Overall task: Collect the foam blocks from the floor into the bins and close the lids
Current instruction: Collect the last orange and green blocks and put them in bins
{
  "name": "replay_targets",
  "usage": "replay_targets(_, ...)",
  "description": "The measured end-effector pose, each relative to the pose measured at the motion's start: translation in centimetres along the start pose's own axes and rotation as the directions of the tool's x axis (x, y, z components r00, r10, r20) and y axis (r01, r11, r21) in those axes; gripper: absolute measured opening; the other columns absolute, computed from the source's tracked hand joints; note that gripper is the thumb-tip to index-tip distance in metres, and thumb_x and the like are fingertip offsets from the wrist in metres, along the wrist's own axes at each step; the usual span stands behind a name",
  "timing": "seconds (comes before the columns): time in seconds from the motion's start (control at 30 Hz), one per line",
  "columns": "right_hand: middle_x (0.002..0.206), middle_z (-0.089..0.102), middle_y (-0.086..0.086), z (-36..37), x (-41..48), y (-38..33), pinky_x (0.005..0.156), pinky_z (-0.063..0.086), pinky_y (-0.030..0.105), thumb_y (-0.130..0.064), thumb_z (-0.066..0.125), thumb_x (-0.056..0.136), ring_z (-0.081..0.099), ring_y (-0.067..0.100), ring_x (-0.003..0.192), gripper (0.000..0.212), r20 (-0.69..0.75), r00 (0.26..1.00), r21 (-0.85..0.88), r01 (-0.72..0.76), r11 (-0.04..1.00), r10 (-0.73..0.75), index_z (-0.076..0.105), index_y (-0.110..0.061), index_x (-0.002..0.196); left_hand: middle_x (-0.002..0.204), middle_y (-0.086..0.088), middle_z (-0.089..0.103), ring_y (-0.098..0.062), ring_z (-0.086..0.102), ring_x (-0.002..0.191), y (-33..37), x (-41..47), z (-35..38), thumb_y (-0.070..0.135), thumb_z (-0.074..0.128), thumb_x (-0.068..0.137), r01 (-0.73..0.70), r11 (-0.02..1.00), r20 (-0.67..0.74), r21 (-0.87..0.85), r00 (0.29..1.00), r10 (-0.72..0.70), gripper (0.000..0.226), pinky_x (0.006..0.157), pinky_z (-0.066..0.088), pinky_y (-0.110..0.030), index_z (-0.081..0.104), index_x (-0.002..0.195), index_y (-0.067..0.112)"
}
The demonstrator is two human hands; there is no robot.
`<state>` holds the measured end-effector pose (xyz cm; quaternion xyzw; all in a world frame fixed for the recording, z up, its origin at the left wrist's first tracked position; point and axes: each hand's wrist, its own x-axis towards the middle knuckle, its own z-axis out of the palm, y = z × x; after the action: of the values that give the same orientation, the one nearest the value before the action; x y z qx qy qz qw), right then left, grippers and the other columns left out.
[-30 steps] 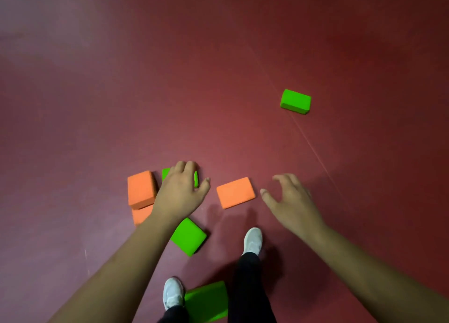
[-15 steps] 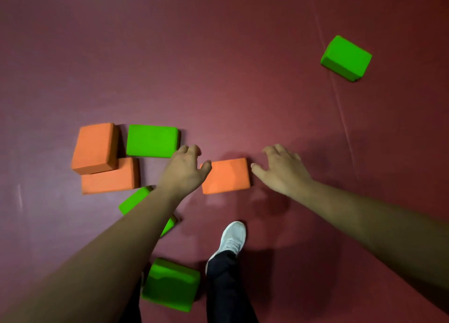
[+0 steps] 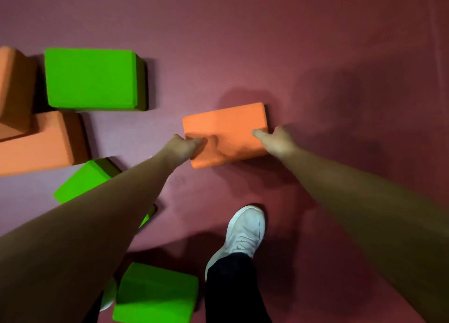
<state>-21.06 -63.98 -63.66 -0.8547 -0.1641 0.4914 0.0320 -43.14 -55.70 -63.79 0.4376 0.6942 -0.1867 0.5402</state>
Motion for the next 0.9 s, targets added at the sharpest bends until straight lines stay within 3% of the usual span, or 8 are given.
replay_targets(0.07,0.142,0.05,0.012,1.5,1.4,0.8,0.101,0.039,0.033,-0.057,0.07,0.081,0.05,0.028,0.128,0.085,0.056,0.998,0.159,-0.04,0.986,0.031,0.043,-0.003,0.141,0.132,-0.001,0.055,-0.02,0.054,0.115,-1.3,1.4,1.2,0.054,0.069,0.081,0.035,0.988,0.094,-0.15,0.995,-0.021,0.073,0.091,0.042,-0.034,0.045,0.135,0.012)
replay_targets(0.17,0.132,0.06,0.004,2.4,1.9,1.3,0.1,0.046,0.035,-0.067,0.076,0.06,0.059,0.024,0.117,0.094,0.03,0.999,0.266,-0.027,0.964,0.02,0.054,-0.012,0.133,0.123,-0.002,0.063,-0.02,0.063,0.106,-2.5,2.1,1.1,0.07,0.072,0.05,0.031,0.945,0.046,-0.325,0.999,-0.017,0.094,0.096,0.051,-0.04,0.054,0.127,0.018)
replay_targets(0.3,0.114,0.068,-0.001,2.5,-0.1,-0.3,0.089,0.055,0.038,-0.049,0.084,0.068,0.067,0.017,0.099,0.066,0.015,0.995,0.462,0.082,0.883,-0.1,0.057,-0.02,0.121,0.112,-0.004,0.066,-0.018,0.066,0.097,-3.5,-0.5,-2.6,0.062,0.072,0.06,-0.148,0.895,-0.158,-0.422,0.983,0.089,0.074,0.087,0.055,-0.038,0.055,0.117,0.018)
replay_targets(0.43,0.112,0.072,0.006,4.0,-3.8,-5.3,0.079,0.06,0.045,-0.035,0.087,0.07,0.072,0.021,0.095,0.062,0.229,0.939,0.655,0.047,0.754,-0.256,0.054,-0.016,0.119,0.103,-0.002,0.065,-0.01,0.066,0.081,-4.7,-3.7,-9.9,0.048,0.078,0.06,-0.266,0.776,-0.233,-0.571,0.96,0.157,0.07,0.075,0.052,-0.032,0.041,0.114,0.023)
replay_targets(0.53,0.105,0.073,-0.002,6.7,-5.3,-10.4,0.09,0.055,0.039,-0.047,0.08,0.075,0.07,0.014,0.096,0.045,0.277,0.919,0.528,0.099,0.843,-0.281,0.061,-0.019,0.106,0.105,0.002,0.06,-0.001,0.063,0.082,-5.0,-5.5,-16.8,0.043,0.078,0.062,-0.366,0.816,-0.355,-0.448,0.91,0.213,0.074,0.07,0.05,-0.022,0.039,0.12,0.017)
replay_targets(0.63,0.099,0.068,-0.002,9.7,-5.3,-15.9,0.088,0.05,0.036,-0.053,0.067,0.085,0.063,0.014,0.092,0.036,0.217,0.947,0.396,0.139,0.908,-0.239,0.061,-0.02,0.098,0.114,-0.009,0.058,-0.023,0.062,0.1,-6.1,-6.9,-22.5,0.051,0.082,0.053,-0.371,0.886,-0.373,-0.277,0.892,0.257,0.083,0.075,0.053,-0.038,0.036,0.118,0.027)
replay_targets(0.77,0.066,0.047,-0.004,14.2,-3.8,-22.1,0.051,0.033,0.025,-0.054,0.066,0.086,0.041,0.011,0.055,0.041,0.149,0.954,0.316,0.204,0.926,-0.261,0.046,-0.021,0.072,0.113,-0.004,0.056,-0.027,0.058,0.096,-7.9,-7.5,-26.6,0.05,0.086,0.052,-0.329,0.943,-0.437,-0.046,0.856,0.278,0.084,0.078,0.053,-0.043,0.035,0.116,0.035)
replay_targets(0.9,0.088,0.055,0.002,18.5,-1.7,-25.7,0.066,0.04,0.028,-0.054,0.07,0.083,0.055,0.017,0.077,0.056,0.114,0.97,0.337,0.167,0.927,-0.216,0.06,-0.009,0.114,0.103,-0.006,0.055,-0.031,0.057,0.085,-10.1,-5.7,-28.1,0.043,0.089,0.059,-0.344,0.937,-0.52,0.054,0.792,0.32,0.08,0.071,0.054,-0.05,0.031,0.114,0.032)
